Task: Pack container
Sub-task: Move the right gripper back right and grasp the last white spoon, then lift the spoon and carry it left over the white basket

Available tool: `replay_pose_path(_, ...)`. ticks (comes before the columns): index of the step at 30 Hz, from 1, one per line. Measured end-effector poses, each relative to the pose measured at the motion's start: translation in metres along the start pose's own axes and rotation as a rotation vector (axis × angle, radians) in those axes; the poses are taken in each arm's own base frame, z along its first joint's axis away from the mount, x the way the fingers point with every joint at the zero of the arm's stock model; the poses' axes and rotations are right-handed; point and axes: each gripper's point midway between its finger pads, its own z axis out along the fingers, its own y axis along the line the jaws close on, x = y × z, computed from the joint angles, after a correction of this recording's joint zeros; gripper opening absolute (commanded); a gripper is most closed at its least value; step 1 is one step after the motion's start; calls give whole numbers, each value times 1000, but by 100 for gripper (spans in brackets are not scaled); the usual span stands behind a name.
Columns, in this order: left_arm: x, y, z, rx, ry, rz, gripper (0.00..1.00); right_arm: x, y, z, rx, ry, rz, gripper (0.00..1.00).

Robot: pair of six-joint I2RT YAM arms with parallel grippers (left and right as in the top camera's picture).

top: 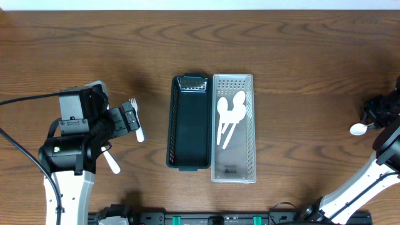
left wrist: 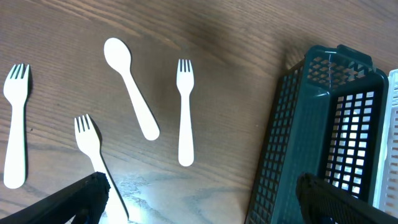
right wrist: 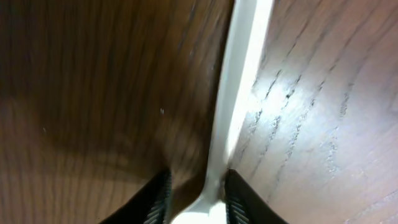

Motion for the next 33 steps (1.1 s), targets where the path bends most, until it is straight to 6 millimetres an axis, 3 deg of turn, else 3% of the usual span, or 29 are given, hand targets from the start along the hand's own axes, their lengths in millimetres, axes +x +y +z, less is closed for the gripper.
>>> replay_pose_path(3,0,0,0,0,0,0,98,0,1,0,-5,0,-3,21)
replay_pose_path(7,0,0,0,0,0,0,98,4,1,1,-2,13,-9,2)
replay_pose_path(16,0,0,0,0,0,0,98,10,-4,-2,30,12,-17,1)
replay_pose_path(21,0,0,0,0,0,0,98,16,11,-12,20,-46,-93,1)
replay_pose_path(24,0,0,0,0,0,0,98,28,41,-45,-21,-133,-208,1)
replay_pose_path(27,0,0,0,0,0,0,98,55,77,-98,-90,-256,-347,1)
replay_pose_path(29,0,0,0,0,0,0,98,89,106,-142,-163,-355,-471,1)
replay_pose_path(32,0,0,0,0,0,0,98,146,140,-187,-263,-444,-632,1)
replay_pose_path(33,0,0,0,0,0,0,98,173,153,-200,-301,-464,-701,1)
